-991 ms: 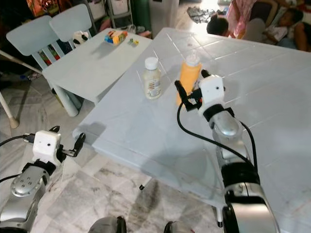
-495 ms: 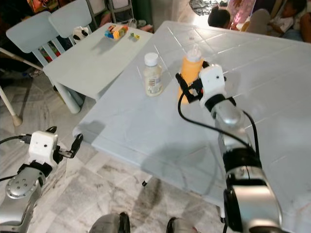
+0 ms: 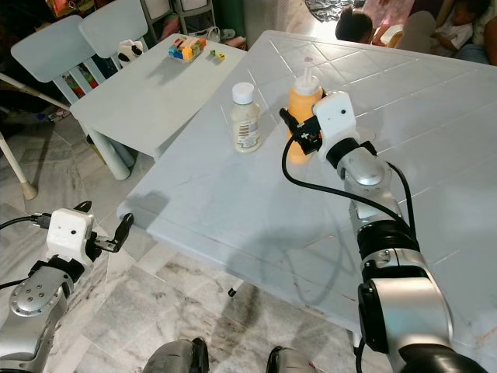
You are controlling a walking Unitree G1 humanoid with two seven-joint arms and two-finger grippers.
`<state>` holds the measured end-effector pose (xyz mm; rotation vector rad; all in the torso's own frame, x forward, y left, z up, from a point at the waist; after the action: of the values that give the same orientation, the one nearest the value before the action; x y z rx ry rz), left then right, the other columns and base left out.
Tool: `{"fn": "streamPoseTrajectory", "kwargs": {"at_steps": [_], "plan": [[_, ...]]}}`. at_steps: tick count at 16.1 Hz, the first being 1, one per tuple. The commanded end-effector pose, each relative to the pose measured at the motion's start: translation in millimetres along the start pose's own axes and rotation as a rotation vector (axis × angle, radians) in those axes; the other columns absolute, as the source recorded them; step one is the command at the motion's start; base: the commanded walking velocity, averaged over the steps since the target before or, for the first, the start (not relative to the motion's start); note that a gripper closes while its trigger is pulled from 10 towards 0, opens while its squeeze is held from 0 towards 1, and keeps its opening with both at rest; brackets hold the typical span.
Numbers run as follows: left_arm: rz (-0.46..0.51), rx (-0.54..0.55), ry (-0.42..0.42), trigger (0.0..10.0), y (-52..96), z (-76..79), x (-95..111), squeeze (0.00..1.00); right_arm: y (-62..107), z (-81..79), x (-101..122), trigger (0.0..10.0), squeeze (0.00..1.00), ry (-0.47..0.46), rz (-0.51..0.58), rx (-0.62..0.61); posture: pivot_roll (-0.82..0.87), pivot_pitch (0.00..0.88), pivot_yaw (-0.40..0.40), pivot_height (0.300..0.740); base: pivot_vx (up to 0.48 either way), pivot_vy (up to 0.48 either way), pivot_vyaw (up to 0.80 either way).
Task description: Restocking fridge
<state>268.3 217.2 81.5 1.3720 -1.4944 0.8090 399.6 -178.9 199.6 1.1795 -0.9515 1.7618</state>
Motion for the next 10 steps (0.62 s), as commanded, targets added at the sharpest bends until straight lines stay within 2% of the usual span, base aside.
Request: {"fn": "streamPoseTrajectory", "kwargs": {"at_steps": [1,2,3,4,5,6,7,8,10], "plan": [[-0.028,-0.003,-0.004,10.0,1.1,-1.7,-5.2,0.00,-3.0,-4.8,0.2,0.0,0.00,0.004,-0.002,0.024,0.12,0.136,0.063,0.740,0.000,0.000,0.00],[-0.024,-0.002,0.000,10.0,-0.9,-0.7,-4.8,0.00,-1.9,-7.3,-0.7,0.0,0.00,0.003,0.004,0.029,0.12,0.125,0.061,0.740,0.000,0.000,0.00],[-0.019,0.000,0.006,10.0,-3.4,0.4,-3.7,0.00,0.0,-6.3,-1.6,1.0,0.00,-0.005,0.008,0.014,0.11,0.117,0.059,0.740,0.000,0.000,0.00],[-0.015,0.021,-0.012,10.0,-5.3,-0.5,-2.5,0.00,2.3,-5.4,-3.0,0.0,0.00,-0.025,0.011,0.000,0.11,0.105,0.056,0.740,0.000,0.000,0.00],[-0.023,0.040,-0.033,10.0,-7.2,-1.6,-2.7,0.00,4.2,-5.3,-4.3,0.0,0.00,-0.038,0.013,-0.006,0.10,0.094,0.052,0.740,0.000,0.000,0.00],[-0.042,0.064,-0.044,10.0,-10.3,-2.9,-5.0,0.00,11.1,-6.6,-8.2,2.4,0.00,-0.079,0.021,-0.043,0.09,0.077,0.046,0.740,0.000,0.000,0.00],[-0.056,0.070,-0.037,10.0,-10.8,-3.1,-7.9,0.00,14.3,-9.4,-8.4,5.4,0.00,-0.085,0.035,-0.049,0.08,0.068,0.043,0.740,0.000,0.000,0.00],[-0.064,0.075,-0.031,10.0,-10.9,-2.7,-10.7,0.00,18.1,-13.7,-6.0,10.0,0.00,-0.092,0.062,-0.060,0.07,0.056,0.042,0.740,0.000,0.000,0.00],[-0.069,0.099,-0.012,10.0,-11.4,-1.2,-13.6,0.00,30.1,-25.8,2.7,10.0,0.00,-0.155,0.141,-0.114,0.06,0.012,0.030,0.740,0.000,0.000,0.00]]}}
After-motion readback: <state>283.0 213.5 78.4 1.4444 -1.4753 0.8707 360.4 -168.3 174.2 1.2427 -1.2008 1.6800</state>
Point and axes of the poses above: a point about 5 cm out from each wrist's last joint towards the gripper, its own y axis pointing back from the gripper into the wrist, its own x axis along the axis of the wrist's last joint, z = x × y, the point moved 2 cm from there along -y, pointing out of the wrist towards the gripper, and after that the axes turned 7 degrees about -y, right-handed, at the moved point
